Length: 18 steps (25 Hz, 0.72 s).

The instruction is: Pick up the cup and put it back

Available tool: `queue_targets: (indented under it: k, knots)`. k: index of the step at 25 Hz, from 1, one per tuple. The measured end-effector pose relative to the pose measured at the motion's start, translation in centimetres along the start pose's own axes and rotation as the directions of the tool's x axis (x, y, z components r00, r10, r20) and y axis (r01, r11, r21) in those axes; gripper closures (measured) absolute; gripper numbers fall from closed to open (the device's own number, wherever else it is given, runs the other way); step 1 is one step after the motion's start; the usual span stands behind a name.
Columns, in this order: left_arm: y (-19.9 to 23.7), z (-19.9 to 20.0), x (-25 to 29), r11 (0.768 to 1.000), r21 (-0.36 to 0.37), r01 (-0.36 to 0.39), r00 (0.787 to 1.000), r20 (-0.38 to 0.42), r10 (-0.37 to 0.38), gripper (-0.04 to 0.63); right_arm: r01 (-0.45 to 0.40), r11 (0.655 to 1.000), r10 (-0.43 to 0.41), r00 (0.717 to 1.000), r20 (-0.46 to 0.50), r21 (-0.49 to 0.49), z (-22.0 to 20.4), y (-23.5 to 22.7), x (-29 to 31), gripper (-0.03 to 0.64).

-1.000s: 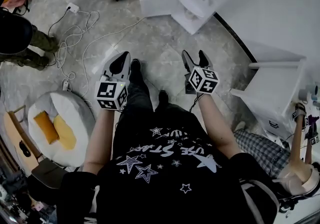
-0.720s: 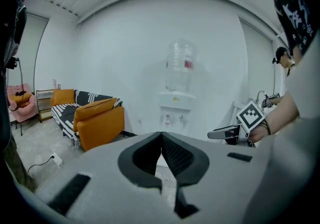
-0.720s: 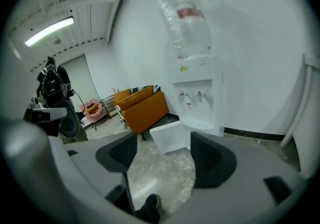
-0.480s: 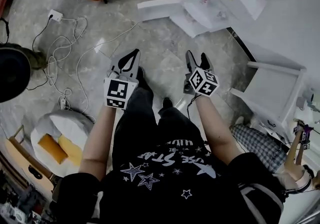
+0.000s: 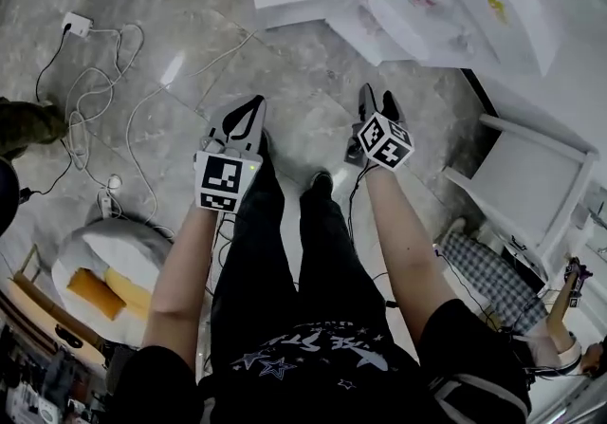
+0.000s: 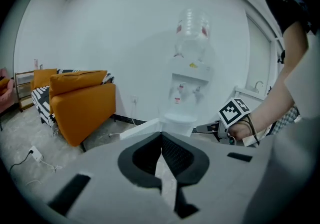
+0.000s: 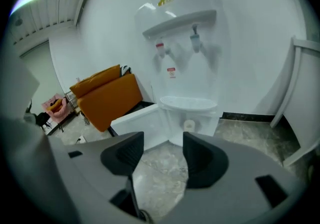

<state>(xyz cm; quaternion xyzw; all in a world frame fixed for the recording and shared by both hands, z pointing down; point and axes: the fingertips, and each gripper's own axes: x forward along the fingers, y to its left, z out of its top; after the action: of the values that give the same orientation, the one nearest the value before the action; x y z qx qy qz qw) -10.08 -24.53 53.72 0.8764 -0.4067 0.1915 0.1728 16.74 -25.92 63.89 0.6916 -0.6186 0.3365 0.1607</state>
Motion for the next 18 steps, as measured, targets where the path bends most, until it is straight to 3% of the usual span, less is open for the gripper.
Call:
queue_targets:
  k: [7,10,15,18]
  knots:
    - [1.0,-9.1,6.5,0.994,-0.062,-0.093,0.996,-0.017,0.092,0.586,0.072,0.997,-0.072,0.997,-0.002,0.014,-6.5,-6.3,8.9,0.433]
    - [0.9,-12.7,9.7,0.995,-0.063,-0.078,0.997,-0.021,0.077,0.586,0.065,0.998,-0.065,0.998,0.006,-0.008,-8.7,-8.5,12.6,0.451]
    - [2.5,-16.7,16.0,0.998,-0.032,-0.055,0.998,0.004,0.055,0.586,0.007,0.989,-0.001,0.999,0.036,-0.149,-10.2,-10.4,21.3,0.451]
    - [4.1,-18.8,19.6,0.999,0.0,-0.035,0.999,0.012,0.035,0.586,0.032,0.991,-0.023,0.997,0.074,-0.127,-10.1,-12.0,26.2,0.451]
